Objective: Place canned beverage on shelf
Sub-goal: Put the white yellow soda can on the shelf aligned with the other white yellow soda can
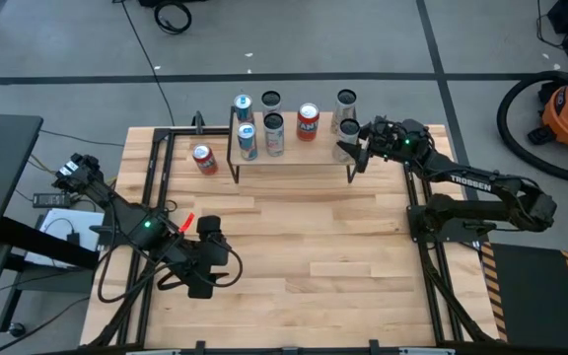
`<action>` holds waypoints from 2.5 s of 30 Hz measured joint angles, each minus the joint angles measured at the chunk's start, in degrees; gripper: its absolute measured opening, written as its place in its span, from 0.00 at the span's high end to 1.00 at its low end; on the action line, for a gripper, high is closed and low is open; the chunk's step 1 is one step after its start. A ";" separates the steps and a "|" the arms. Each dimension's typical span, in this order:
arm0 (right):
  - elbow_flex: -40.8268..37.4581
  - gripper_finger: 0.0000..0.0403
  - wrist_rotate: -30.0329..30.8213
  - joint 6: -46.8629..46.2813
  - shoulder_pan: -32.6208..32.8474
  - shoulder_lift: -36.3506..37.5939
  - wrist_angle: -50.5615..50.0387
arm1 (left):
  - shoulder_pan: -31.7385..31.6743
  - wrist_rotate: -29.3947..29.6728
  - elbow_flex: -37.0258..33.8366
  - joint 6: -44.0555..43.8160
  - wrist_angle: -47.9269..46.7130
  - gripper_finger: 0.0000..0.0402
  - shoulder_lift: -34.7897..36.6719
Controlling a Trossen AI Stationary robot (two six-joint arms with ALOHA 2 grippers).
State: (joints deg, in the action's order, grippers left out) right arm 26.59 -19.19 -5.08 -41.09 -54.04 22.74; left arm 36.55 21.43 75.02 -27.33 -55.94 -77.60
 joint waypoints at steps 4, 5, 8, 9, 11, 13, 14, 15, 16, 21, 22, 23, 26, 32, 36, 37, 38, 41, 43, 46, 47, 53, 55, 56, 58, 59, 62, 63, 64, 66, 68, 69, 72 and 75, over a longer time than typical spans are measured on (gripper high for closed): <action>0.00 0.35 -7.19 1.66 -1.46 -0.02 0.32 | -0.02 0.00 0.00 0.00 0.00 0.22 0.00; -0.01 0.35 -8.69 2.27 -1.86 -0.04 0.46 | -0.01 0.00 0.00 0.00 0.00 0.22 0.00; -0.02 0.35 -9.85 4.27 -3.09 -0.07 0.69 | -0.01 0.00 0.00 0.00 0.00 0.22 0.00; -0.02 0.35 -9.80 4.98 -3.60 -0.07 0.79 | -0.01 0.00 0.00 0.00 0.00 0.22 0.00; -0.02 0.35 -10.59 6.36 -4.78 -0.07 0.97 | -0.02 0.00 0.00 0.00 0.00 0.22 0.00; -0.07 0.35 -13.23 7.13 -6.07 -0.09 1.37 | -0.01 0.01 0.00 0.00 0.00 0.22 0.00; -0.13 0.35 -14.33 7.28 -6.65 -0.11 1.73 | 0.00 0.00 0.00 0.00 0.02 0.22 0.00; -0.13 0.35 -15.46 7.56 -7.25 -0.15 1.94 | -0.02 0.02 0.00 0.00 0.06 0.22 0.00; -0.13 0.35 -16.50 7.87 -7.88 -0.23 2.24 | -0.01 0.01 0.00 0.00 0.13 0.22 0.00; -0.13 0.35 -23.29 6.51 -10.74 -2.62 5.12 | -0.02 0.02 -0.02 0.00 1.60 0.22 0.00; -0.13 0.35 -24.36 6.26 -11.07 -3.39 6.32 | -0.03 0.02 -0.02 0.00 1.78 0.22 0.00; -0.13 0.35 -24.63 5.62 -11.26 -4.26 7.53 | -0.11 0.02 -0.02 0.00 1.86 0.22 0.00; 0.00 0.35 -25.40 4.55 -11.88 -7.36 11.23 | -0.44 0.00 -0.02 -0.02 1.86 0.22 0.00; 2.34 0.35 -27.83 1.63 -12.70 -11.70 12.93 | -0.44 0.02 -0.02 -0.12 1.88 0.22 0.00; 3.10 0.35 -30.43 0.22 -12.78 -11.64 12.16 | -0.44 0.02 -0.02 -0.33 1.86 0.22 0.00; 3.10 0.35 -30.44 0.19 -12.76 -11.28 12.05 | -0.44 0.02 -0.02 -0.33 1.86 0.22 0.00; 3.16 0.35 -30.42 0.19 -12.73 -10.90 12.01 | -0.44 0.02 -0.02 -0.33 1.88 0.22 0.00; 3.21 0.33 -30.33 0.26 -13.02 -10.05 11.75 | -0.44 0.02 -0.02 -0.35 1.88 0.22 0.00; 3.21 0.33 -30.75 0.26 -13.16 -9.94 11.54 | -0.44 0.02 -0.02 -0.35 1.86 0.22 0.00; 3.27 0.33 -31.42 0.85 -13.64 -9.88 10.68 | -0.44 0.02 -0.02 -0.37 1.86 0.22 0.00; 3.28 0.33 -31.32 1.30 -13.82 -9.88 9.59 | -0.44 0.02 -0.02 -0.37 1.88 0.22 0.00; 3.52 0.33 -30.20 5.11 -14.11 -9.70 5.54 | -0.44 0.02 -0.02 -0.39 1.90 0.22 0.00; 3.50 0.33 -30.18 5.07 -14.09 -9.72 5.95 | -0.50 0.02 -0.02 -0.39 1.92 0.22 0.00; 3.48 0.33 -30.16 5.05 -14.09 -9.73 6.07 | -0.65 0.00 -0.02 -0.39 1.92 0.22 0.00; 3.48 0.31 -30.15 5.11 -14.09 -9.75 6.12 | -0.86 0.00 -0.02 -0.61 1.96 0.22 0.00; 3.46 0.30 -30.14 5.08 -14.09 -9.75 6.12 | -1.05 0.00 -0.02 -0.59 2.07 0.22 0.00; 3.42 0.27 -29.99 5.09 -14.09 -9.77 6.12 | -1.18 0.02 -0.02 -0.58 2.23 0.22 0.00; 3.41 0.26 -29.95 5.12 -14.09 -9.77 6.09 | -1.18 0.02 -0.02 -0.53 2.24 0.22 0.00; 3.41 0.24 -29.83 5.16 -14.09 -9.79 6.07 | -1.16 0.00 -0.02 -0.21 2.23 0.22 0.00; 3.36 0.22 -29.51 5.36 -14.09 -9.81 5.84 | -1.16 0.00 -0.02 -0.15 2.23 0.22 0.00; 3.26 0.21 -29.48 5.73 -14.09 -9.90 5.47 | -1.16 0.00 -0.02 -0.13 2.23 0.22 0.00; 3.26 0.20 -29.42 6.07 -14.09 -9.90 5.59 | -1.14 0.00 -0.02 -0.13 2.21 0.22 0.00; 3.26 0.18 -27.98 6.40 -14.07 -9.90 5.79 | -1.14 0.00 -0.02 -0.33 2.21 0.22 0.00; 3.26 0.16 -26.23 6.35 -14.07 -9.90 5.81 | -1.14 0.00 -0.02 -0.35 2.21 0.22 0.00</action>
State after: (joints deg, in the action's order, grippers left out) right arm 29.85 -45.42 1.28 -55.16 -63.94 28.56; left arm 35.42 21.43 75.00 -27.68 -53.74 -77.60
